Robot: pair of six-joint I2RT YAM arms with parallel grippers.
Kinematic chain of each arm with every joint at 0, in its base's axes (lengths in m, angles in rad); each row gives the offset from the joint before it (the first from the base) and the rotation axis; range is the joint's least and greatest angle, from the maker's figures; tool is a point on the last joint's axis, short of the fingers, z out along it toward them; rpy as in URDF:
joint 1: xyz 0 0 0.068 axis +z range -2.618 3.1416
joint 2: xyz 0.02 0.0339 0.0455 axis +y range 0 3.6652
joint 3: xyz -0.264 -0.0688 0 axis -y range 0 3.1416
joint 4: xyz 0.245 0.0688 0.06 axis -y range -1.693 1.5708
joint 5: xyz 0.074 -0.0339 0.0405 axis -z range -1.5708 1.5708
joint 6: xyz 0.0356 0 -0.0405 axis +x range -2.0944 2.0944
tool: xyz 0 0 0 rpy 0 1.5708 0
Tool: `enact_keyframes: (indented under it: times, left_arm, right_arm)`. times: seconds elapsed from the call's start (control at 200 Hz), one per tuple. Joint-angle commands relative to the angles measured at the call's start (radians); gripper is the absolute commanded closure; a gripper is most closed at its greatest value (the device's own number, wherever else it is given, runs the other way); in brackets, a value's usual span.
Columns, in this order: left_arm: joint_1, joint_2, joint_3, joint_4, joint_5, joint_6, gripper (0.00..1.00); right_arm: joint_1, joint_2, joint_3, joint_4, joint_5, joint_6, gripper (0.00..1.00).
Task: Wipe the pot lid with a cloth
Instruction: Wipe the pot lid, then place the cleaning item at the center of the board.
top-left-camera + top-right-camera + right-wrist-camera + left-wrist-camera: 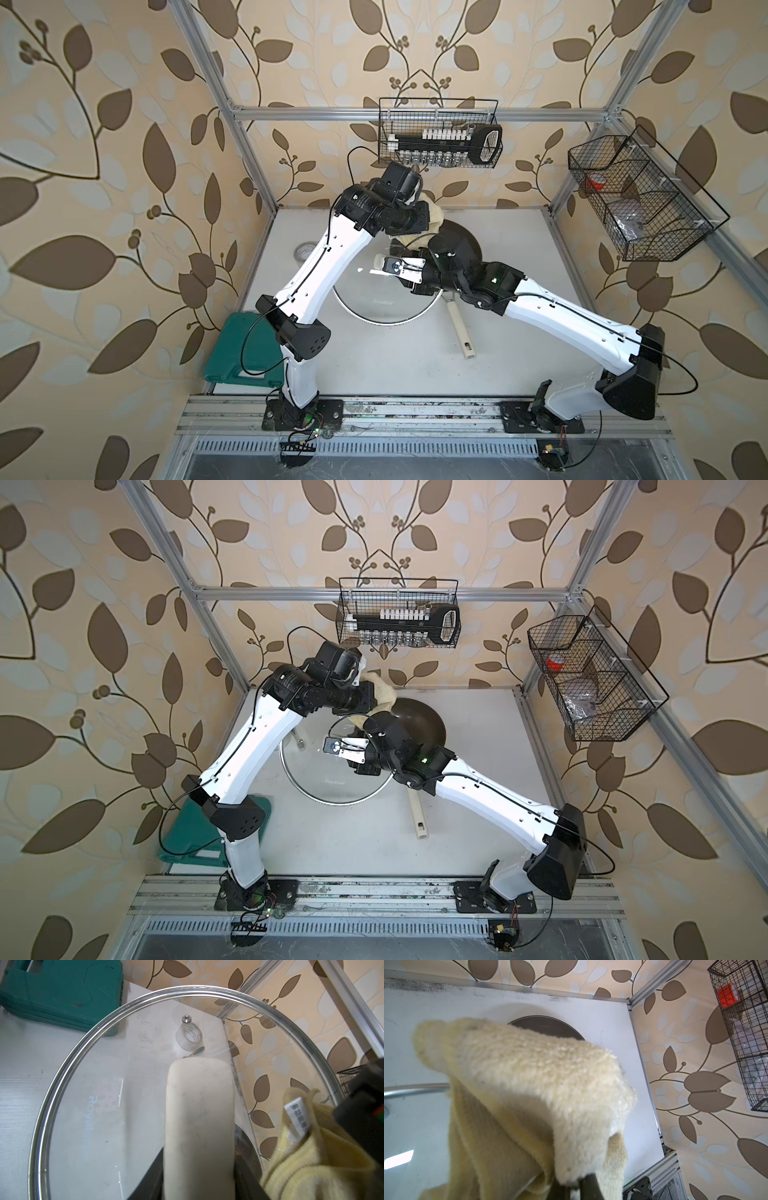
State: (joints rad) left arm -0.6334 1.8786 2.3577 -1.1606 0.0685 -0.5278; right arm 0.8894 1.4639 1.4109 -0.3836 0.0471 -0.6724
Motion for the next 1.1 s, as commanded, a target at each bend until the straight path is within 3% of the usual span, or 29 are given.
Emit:
enact_keyframes:
  times: [0.0,0.21,0.365,0.655,0.885,1.095]
  left_arm:
    - [0.036,-0.076,0.007,0.001,-0.055,-0.004,1.0]
    - [0.094,-0.231,-0.104,0.044,-0.165,-0.033,1.0]
    - [0.14,-0.417,-0.347,0.146,-0.254,-0.058,1.0]
    - [0.238,-0.67,-0.751,0.215,-0.284,-0.158,1.0]
    - [0.238,-0.733,-1.112,0.449,-0.199,-0.251,1.0]
    - [0.238,-0.652,-1.323,0.62,-0.147,-0.295,1.0]
  right_arm:
    - [-0.036,-0.085,0.063,0.261,0.013,0.068,1.0]
    - [-0.108,-0.137,0.012,0.27,0.005,0.154,1.0]
    - [-0.164,-0.17,-0.029,0.271,0.011,0.222,1.0]
    - [-0.271,-0.256,-0.141,0.283,0.015,0.387,1.0]
    - [-0.341,-0.304,-0.189,0.279,0.007,0.526,1.0]
    - [-0.36,-0.324,-0.204,0.261,0.006,0.571,1.0]
